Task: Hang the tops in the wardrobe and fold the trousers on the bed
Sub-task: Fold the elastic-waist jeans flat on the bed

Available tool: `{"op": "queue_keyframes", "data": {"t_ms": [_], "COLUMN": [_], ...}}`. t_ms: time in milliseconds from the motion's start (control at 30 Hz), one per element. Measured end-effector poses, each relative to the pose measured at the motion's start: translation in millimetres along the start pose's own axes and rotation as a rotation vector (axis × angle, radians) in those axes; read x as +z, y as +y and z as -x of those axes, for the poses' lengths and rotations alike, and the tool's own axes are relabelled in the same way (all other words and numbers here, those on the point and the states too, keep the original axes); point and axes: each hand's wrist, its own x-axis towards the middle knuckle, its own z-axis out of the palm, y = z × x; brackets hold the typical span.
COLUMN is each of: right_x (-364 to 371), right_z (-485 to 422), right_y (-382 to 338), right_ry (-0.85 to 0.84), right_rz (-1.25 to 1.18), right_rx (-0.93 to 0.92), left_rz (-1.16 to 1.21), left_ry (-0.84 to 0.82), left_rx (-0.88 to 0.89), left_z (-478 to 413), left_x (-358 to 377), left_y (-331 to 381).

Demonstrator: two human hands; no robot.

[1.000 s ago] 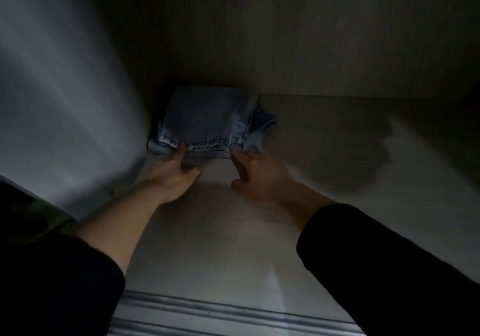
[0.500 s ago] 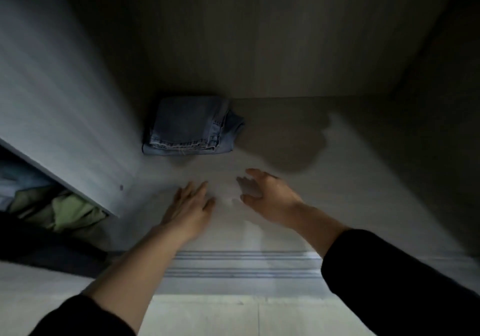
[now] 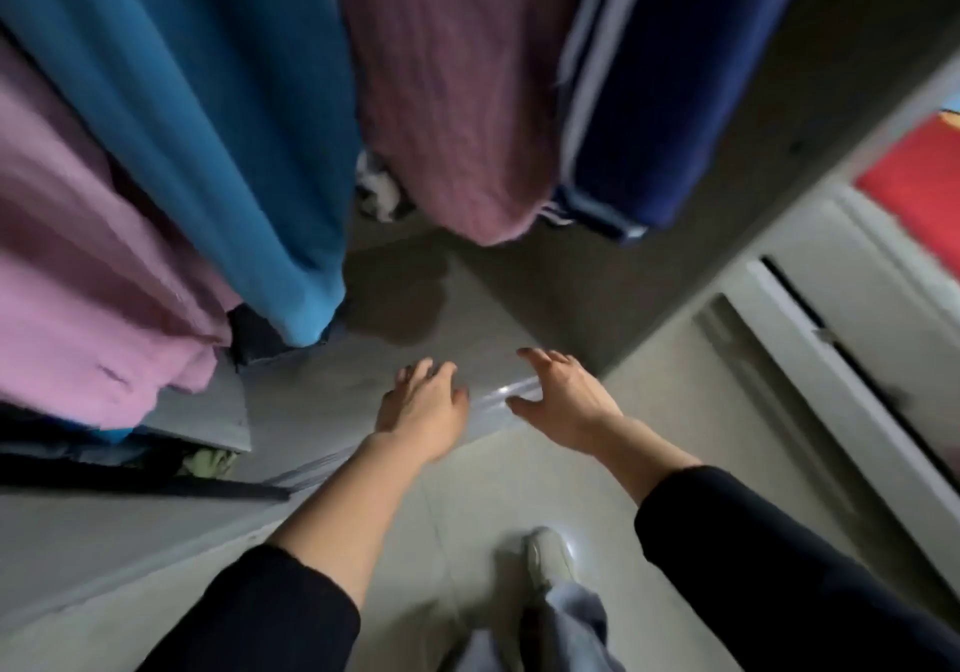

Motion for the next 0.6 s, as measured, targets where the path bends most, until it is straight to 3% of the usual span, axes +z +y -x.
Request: {"op": "queue_keyframes", "data": {"t_ms": [300, 600], "right_x": [-124.0, -200.1], "right_z": [160.8, 283.0], "right_y": [61.1, 192.4], "right_ry": [0.178, 0.361], "right_rz": [-0.106, -0.265], "right_rx": [0.342, 0.621], "left_rz": [-0.1, -0.26], "left_ry": [-0.158, -0.306], "left_rx": [0.291, 0.578], "left_z": [67.9, 98.0], "left_x": [-41.5, -6.0], "left_y": [172.7, 381.2]}}
